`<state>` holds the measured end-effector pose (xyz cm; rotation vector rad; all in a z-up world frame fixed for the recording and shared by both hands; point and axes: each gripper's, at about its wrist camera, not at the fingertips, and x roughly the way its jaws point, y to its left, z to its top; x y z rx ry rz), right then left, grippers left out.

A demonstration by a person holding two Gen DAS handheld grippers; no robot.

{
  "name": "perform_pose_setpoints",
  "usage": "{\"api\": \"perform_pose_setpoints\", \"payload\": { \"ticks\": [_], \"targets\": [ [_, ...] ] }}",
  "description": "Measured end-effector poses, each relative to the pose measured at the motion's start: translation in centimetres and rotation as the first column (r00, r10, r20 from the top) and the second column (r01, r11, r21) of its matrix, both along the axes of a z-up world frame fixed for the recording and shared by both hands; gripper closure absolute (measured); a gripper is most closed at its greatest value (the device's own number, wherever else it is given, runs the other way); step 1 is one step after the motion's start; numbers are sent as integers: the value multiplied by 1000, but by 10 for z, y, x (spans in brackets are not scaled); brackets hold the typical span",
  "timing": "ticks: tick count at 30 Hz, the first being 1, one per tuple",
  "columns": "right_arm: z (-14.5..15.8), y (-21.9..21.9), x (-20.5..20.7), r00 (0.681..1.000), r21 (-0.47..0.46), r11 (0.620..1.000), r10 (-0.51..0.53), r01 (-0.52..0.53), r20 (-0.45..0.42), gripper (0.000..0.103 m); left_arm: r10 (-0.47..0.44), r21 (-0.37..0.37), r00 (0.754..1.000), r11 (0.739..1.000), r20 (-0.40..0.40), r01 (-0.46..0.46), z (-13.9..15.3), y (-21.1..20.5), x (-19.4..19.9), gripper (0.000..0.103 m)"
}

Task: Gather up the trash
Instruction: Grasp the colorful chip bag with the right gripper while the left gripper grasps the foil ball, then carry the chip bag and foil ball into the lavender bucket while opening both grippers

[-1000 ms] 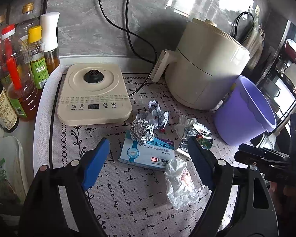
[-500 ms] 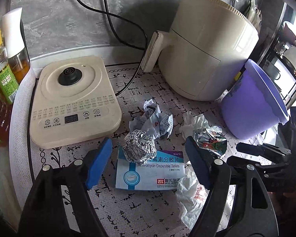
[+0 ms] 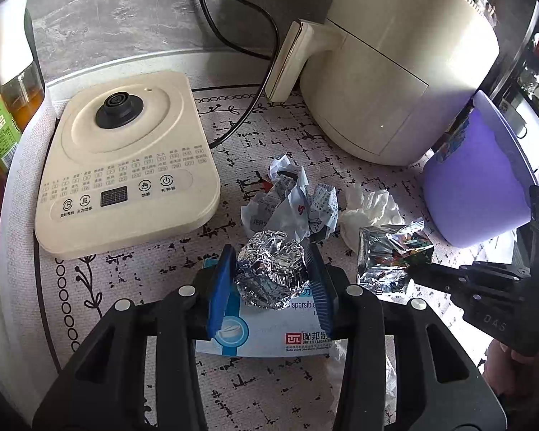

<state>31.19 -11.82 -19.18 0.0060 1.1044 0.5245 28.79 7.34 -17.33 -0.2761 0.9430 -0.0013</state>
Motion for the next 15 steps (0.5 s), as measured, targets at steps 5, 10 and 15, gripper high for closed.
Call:
{"api": "perform_pose_setpoints", "payload": {
  "ticks": [5, 10, 15],
  "targets": [
    [17, 4, -13, 997, 44, 997, 57, -59, 54, 102, 60, 8, 998, 998, 17, -60, 15, 5, -22, 62],
    [28, 7, -25, 991, 76, 991, 102, -108, 88, 102, 112, 24, 992, 993, 59, -114, 37, 3, -47, 62],
    [45, 12, -39, 978, 90, 981, 157, -170, 137, 102, 185, 22, 978, 982, 94, -188, 52, 4, -80, 62]
  ]
}}
